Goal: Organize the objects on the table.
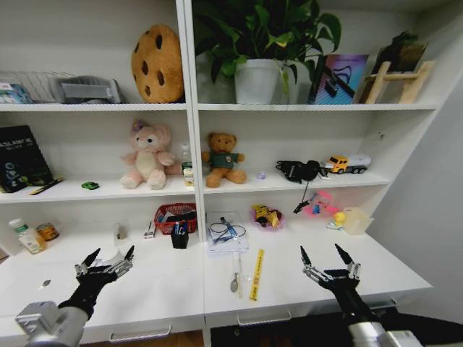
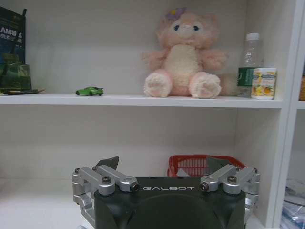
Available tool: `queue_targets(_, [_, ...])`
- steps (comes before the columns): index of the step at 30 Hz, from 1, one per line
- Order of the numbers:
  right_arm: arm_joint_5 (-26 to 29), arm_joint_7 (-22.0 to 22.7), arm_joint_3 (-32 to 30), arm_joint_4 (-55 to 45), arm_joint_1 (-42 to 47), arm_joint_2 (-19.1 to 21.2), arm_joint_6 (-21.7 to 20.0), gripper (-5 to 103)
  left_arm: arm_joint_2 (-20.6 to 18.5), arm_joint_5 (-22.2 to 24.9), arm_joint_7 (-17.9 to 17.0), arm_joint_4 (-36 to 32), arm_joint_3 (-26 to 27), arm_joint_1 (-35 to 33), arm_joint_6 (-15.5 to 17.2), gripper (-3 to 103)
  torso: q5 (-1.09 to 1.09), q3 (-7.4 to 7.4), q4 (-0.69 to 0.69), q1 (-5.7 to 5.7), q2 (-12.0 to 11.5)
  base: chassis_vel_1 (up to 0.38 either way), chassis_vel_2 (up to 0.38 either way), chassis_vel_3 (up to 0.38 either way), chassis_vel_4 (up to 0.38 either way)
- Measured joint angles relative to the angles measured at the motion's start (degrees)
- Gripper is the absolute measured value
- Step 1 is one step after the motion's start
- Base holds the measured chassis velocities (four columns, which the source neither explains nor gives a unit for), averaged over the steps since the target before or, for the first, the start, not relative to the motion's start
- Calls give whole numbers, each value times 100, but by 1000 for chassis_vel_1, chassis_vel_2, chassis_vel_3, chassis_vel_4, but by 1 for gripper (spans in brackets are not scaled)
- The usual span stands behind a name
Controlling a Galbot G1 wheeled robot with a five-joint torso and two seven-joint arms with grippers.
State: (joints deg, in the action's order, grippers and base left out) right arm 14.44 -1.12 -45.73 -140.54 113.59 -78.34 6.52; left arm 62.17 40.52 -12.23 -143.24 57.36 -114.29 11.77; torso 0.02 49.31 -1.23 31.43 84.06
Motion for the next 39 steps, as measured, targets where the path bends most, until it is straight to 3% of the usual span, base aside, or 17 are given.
queue_targets(39, [1, -1, 1, -1, 0, -1, -1, 100, 0, 0, -1, 0, 0, 0, 0, 100, -4, 0, 0, 1, 0, 216, 218, -218, -214])
